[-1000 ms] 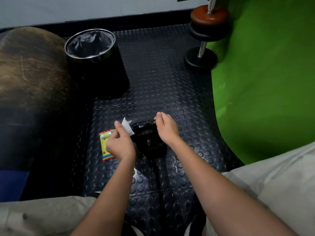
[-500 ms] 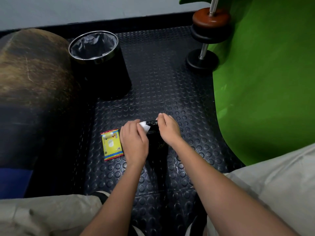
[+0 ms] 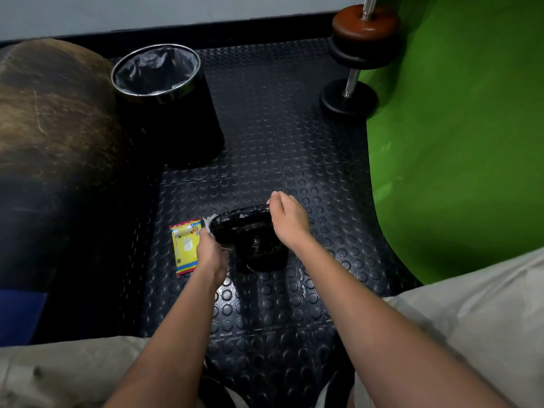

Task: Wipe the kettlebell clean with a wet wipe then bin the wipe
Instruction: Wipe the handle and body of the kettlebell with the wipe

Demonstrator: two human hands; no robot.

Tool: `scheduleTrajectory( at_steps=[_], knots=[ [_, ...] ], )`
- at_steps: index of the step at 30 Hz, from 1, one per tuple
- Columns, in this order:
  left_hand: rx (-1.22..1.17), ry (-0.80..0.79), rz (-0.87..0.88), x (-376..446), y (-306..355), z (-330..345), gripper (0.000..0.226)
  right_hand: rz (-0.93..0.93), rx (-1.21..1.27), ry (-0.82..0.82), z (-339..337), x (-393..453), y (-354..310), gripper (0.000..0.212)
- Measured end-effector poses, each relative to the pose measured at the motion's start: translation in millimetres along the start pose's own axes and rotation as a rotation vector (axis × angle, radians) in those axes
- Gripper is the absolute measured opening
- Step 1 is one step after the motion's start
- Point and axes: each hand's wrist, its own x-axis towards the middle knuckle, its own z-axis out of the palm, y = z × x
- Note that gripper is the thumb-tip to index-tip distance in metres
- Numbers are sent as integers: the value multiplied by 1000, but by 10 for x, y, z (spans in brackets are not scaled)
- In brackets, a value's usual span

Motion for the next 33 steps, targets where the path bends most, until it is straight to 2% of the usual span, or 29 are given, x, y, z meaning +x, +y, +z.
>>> scheduleTrajectory(
  at_steps=[2, 5, 8, 13, 16, 19, 21, 23, 27, 29, 31, 33],
  knots=[
    [45, 18, -15, -14, 18, 5, 36, 0, -3, 6, 7, 5, 4, 47],
    [219, 151, 55, -97, 92, 33, 38, 9, -10, 11, 11, 10, 11, 47],
    [486, 258, 332, -231, 127, 121, 34, 16, -4, 18, 2, 13, 26, 47],
    [937, 176, 981, -241, 78, 160, 36, 8, -11, 26, 8, 13, 13, 46],
    [1081, 172, 1144, -283, -26, 207, 36, 11, -17, 24, 0, 15, 20, 46],
    [1070, 149, 1218, -256, -93, 168, 38, 15, -1, 10, -12, -3, 23, 46],
    [924, 178, 1155, -214, -113, 133, 35, 9, -1, 0, -16, -8, 13, 46],
    [703, 226, 1005, -208, -139, 134, 34, 0, -3, -2, -12, -4, 4, 47],
    [368, 230, 559, -182, -121, 183, 39, 0, -2, 1, 2, 4, 3, 48],
    [107, 207, 276, -185, -31, 208, 47, -2, -3, 4, -1, -1, -3, 48],
    [-97, 141, 20, -186, 41, 177, 40, 0, -4, 4, -5, -2, -9, 48],
    [-153, 69, -48, -174, 76, 131, 31, 3, -7, 2, -7, -4, -8, 48]
  ],
)
